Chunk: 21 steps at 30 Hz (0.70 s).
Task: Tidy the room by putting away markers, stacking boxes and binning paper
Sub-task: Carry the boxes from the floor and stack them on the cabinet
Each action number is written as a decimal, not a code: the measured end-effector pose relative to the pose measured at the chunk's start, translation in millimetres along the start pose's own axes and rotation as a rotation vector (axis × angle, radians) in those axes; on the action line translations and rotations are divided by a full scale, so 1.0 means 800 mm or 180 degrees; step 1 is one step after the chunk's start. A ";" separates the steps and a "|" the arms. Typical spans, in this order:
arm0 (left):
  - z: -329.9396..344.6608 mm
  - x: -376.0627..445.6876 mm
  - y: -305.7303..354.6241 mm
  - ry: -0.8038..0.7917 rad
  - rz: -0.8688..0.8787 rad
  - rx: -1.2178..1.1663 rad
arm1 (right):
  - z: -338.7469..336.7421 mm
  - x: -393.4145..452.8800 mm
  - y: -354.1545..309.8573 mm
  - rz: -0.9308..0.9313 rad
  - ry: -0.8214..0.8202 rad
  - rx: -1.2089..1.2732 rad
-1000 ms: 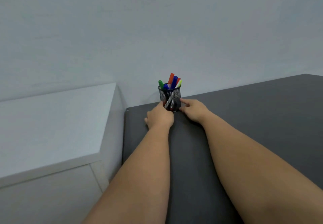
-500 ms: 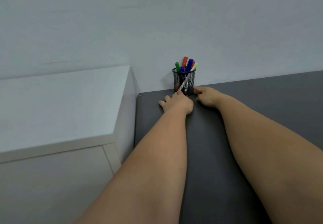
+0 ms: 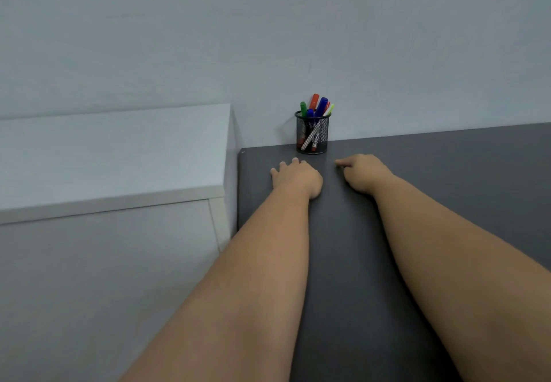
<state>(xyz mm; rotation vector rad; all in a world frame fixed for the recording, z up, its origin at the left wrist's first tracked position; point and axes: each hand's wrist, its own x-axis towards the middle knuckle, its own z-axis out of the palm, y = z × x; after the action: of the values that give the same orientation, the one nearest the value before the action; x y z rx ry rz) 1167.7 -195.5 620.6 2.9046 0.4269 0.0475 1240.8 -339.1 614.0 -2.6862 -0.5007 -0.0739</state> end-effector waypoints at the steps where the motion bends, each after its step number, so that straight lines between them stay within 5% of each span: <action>1: 0.002 -0.011 -0.002 -0.0007 0.0008 0.0009 | -0.001 -0.013 -0.001 0.0022 -0.0014 -0.0046; 21: -0.030 -0.411 -0.069 -0.0428 0.0373 -0.0247 | -0.041 -0.413 -0.109 0.0068 -0.0178 -0.0525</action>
<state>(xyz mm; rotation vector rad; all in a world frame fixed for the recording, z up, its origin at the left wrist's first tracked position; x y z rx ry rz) 836.2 -234.0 631.8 2.8312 0.2269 -0.1107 901.7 -388.7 636.3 -2.8611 -0.5028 -0.0354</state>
